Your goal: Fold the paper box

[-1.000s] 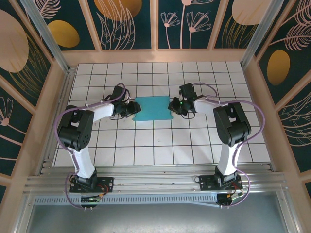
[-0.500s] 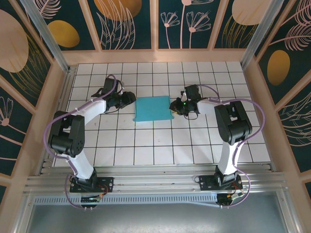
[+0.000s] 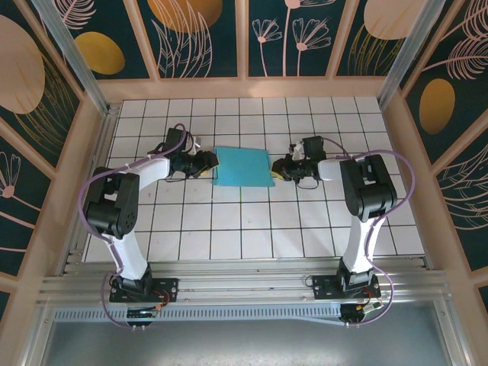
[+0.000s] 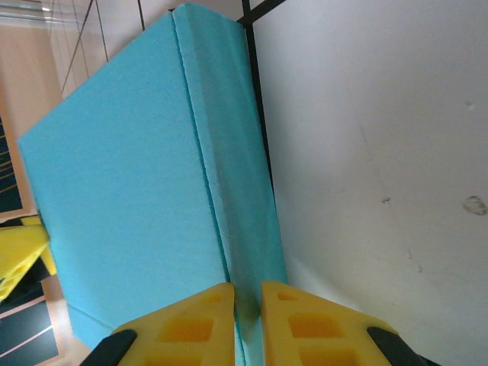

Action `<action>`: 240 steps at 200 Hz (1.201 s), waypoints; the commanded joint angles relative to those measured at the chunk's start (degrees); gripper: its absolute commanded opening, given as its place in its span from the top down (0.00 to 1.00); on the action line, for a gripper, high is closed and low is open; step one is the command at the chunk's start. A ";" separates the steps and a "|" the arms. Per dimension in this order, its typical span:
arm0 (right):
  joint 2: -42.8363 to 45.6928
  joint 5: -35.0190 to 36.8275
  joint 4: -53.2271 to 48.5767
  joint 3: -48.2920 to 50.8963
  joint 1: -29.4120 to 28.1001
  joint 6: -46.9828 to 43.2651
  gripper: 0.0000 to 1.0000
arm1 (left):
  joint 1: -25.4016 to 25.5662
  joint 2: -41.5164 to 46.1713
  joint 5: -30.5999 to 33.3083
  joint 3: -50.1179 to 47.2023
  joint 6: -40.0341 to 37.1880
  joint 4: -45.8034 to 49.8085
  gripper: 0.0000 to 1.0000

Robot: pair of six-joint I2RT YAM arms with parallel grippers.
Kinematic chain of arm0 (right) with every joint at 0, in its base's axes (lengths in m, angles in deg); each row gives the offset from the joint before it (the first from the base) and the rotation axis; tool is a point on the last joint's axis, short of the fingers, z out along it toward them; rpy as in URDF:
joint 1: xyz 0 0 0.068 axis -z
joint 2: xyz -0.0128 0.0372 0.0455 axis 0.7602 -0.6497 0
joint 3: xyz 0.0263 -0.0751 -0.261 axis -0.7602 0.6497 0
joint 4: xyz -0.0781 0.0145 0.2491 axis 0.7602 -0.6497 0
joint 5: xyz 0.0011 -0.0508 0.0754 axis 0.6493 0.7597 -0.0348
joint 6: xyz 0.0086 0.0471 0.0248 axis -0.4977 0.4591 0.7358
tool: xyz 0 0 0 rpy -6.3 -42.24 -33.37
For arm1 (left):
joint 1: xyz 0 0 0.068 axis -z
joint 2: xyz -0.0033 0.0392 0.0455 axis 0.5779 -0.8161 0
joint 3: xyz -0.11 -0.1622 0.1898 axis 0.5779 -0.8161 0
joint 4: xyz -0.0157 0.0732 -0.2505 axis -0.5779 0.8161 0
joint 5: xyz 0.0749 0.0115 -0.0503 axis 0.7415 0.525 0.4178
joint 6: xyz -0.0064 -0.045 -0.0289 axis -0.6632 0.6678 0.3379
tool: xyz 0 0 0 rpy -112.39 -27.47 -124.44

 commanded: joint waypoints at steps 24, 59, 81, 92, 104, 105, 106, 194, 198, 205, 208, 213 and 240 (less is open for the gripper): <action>-4.41 6.49 -5.35 2.78 1.43 -1.25 0.85 | -0.14 -0.39 -6.59 -2.14 2.71 -7.74 0.52; -4.82 6.22 -4.91 2.73 1.40 -0.56 0.85 | 0.20 -1.74 -9.29 -4.17 6.91 -13.42 0.51; -4.86 6.39 -4.94 2.48 1.38 -0.48 0.85 | 0.80 -2.57 -12.49 -6.16 12.85 -21.52 0.51; -5.00 6.40 -5.08 2.35 1.41 -0.47 0.85 | 1.24 -3.01 -12.94 -6.40 15.28 -24.33 0.52; -4.96 6.31 -5.33 2.12 1.34 -0.46 0.85 | 1.79 -3.31 -12.88 -5.86 16.60 -25.58 0.53; -4.96 6.31 -5.36 2.14 1.31 -0.46 0.85 | 1.88 -3.30 -12.87 -5.80 16.74 -25.66 0.53; -4.96 6.31 -5.38 2.11 1.29 -0.46 0.85 | 1.92 -3.34 -12.86 -5.77 16.86 -25.75 0.53; 11.49 9.74 -1.35 6.34 0.88 1.12 0.59 | 2.67 -0.61 -8.55 -5.04 25.34 -22.84 0.69; 13.05 10.60 -0.92 6.57 0.64 1.01 0.57 | 2.66 -0.34 -8.22 -5.04 25.59 -22.34 0.70; 15.89 12.42 -0.25 6.79 0.24 0.29 0.54 | 2.61 0.03 -7.81 -5.08 26.16 -21.74 0.70; 17.12 13.36 0.03 6.93 -0.04 -0.16 0.53 | 2.65 0.21 -7.75 -5.06 26.47 -21.62 0.71; 19.36 15.21 0.64 7.16 -0.80 -1.18 0.52 | 2.66 0.41 -7.44 -5.07 27.04 -21.42 0.71; 32.17 36.07 9.64 11.51 -10.03 -15.77 0.42 | 2.64 1.62 -7.14 -5.37 29.17 -21.74 0.72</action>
